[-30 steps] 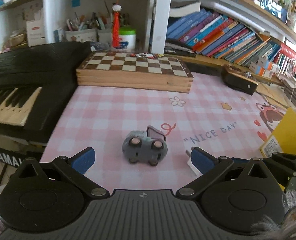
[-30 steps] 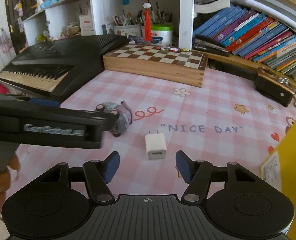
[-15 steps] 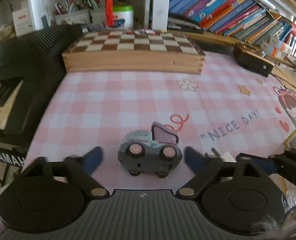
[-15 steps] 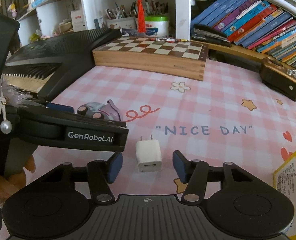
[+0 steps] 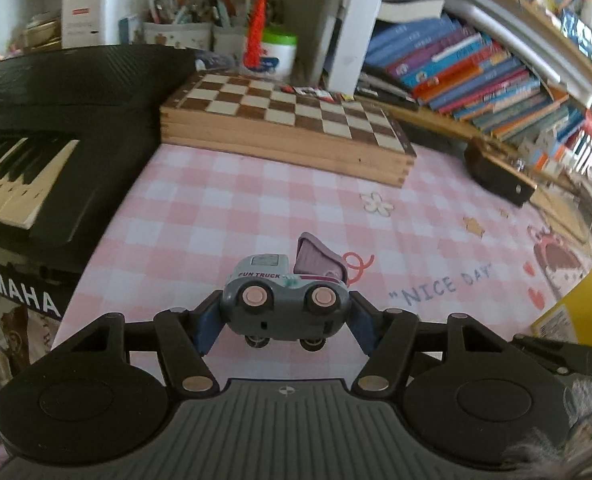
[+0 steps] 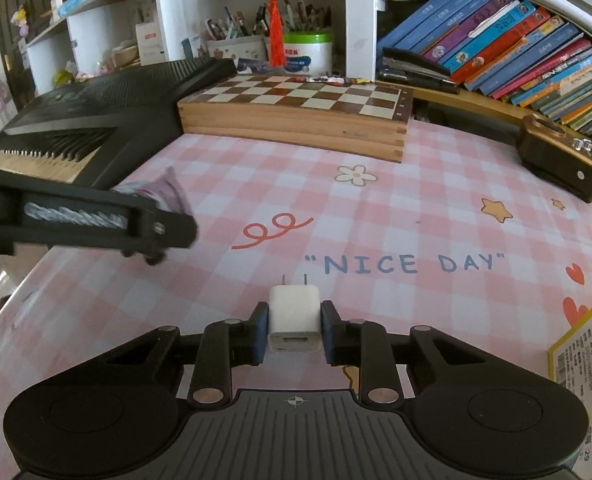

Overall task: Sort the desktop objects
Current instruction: 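Carry the toy truck with the left tool while the right tool carries the plug to the yellow box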

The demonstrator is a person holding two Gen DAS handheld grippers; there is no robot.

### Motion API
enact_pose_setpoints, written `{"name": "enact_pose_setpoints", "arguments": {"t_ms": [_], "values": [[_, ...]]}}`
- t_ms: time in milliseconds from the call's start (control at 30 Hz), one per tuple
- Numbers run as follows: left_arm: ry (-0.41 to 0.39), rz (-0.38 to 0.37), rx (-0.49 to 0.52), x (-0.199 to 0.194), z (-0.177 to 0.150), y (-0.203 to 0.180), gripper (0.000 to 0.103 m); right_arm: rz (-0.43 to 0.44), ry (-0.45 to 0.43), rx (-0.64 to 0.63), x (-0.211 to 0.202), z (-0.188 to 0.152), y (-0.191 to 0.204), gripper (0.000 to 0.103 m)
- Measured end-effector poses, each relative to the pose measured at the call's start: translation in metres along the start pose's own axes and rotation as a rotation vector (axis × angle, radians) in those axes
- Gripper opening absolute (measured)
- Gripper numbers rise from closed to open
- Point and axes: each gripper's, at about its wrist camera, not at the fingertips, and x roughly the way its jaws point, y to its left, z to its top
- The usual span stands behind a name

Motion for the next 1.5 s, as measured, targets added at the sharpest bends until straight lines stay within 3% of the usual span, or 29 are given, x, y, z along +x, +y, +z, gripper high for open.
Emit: {"name": "enact_pose_setpoints", "arguments": {"t_ms": [567,1033,1233,1500], "values": [[-0.049,-0.091,-0.038,-0.069,-0.021,-0.004,0.062,0.017,-0.048,0.030,-0.060,-0.007,-0.004,0.025],[-0.062,-0.182,-0.074,-0.141,-0.058,0.000,0.062,0.063,-0.034,0.038,-0.129,-0.041,0.008,0.025],[-0.064,-0.225,-0.083,-0.171,-0.077,0.002,0.062,0.094,-0.022,0.115,-0.161,-0.054,0.014,0.025],[-0.069,-0.250,-0.071,-0.204,-0.103,0.009,0.062,0.074,-0.042,0.115,-0.192,-0.076,0.036,0.025]]}}
